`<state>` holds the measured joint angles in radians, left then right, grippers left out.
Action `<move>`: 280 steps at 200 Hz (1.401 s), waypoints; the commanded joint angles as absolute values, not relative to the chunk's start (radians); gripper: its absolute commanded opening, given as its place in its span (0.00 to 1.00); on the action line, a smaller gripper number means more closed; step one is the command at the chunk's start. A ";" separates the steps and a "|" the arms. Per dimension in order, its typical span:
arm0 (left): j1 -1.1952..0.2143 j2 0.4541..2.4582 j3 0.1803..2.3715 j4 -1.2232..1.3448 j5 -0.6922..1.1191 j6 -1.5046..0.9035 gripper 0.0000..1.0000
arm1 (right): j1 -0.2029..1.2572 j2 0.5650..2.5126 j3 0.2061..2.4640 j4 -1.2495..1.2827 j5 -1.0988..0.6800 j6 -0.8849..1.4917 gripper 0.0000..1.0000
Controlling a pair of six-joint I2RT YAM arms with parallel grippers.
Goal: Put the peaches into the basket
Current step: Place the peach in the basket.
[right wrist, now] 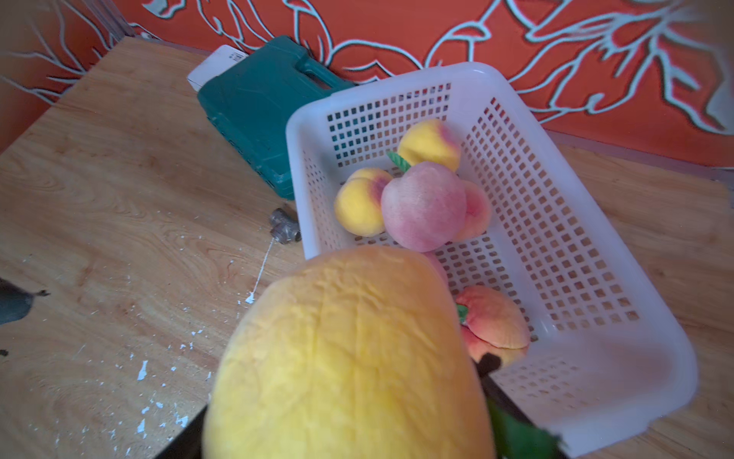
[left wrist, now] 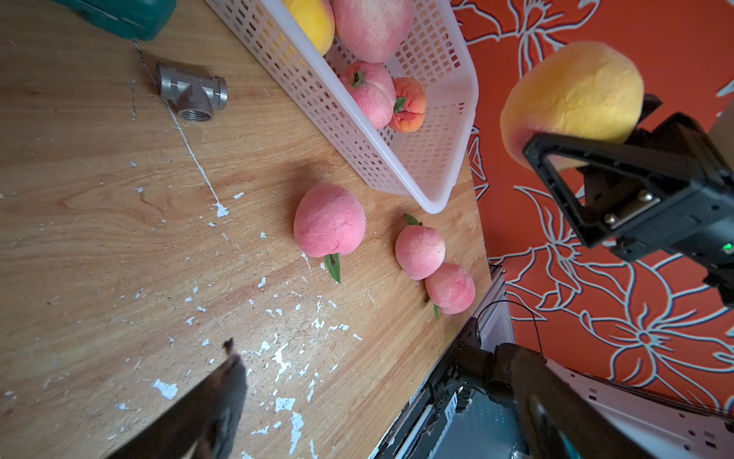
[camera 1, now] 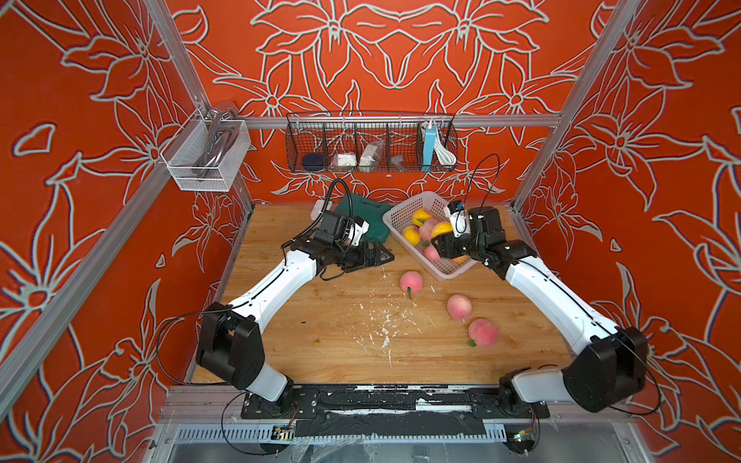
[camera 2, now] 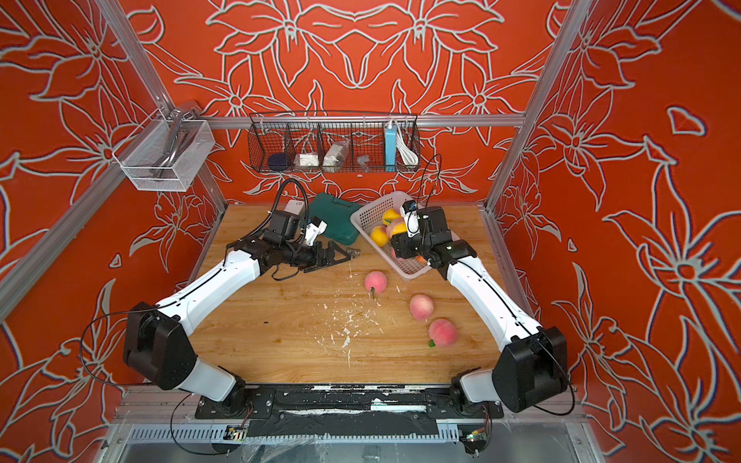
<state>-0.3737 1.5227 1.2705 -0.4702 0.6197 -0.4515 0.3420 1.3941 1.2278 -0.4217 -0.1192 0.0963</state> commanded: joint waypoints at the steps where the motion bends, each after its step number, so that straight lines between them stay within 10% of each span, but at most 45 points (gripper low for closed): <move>1: -0.371 1.493 1.270 -0.477 0.614 -0.415 0.98 | 0.290 1.433 1.277 -0.464 -0.062 0.081 0.71; 280: -0.475 1.618 1.489 -0.488 0.660 -0.317 0.98 | 0.107 1.993 1.653 -0.498 -0.139 0.070 0.73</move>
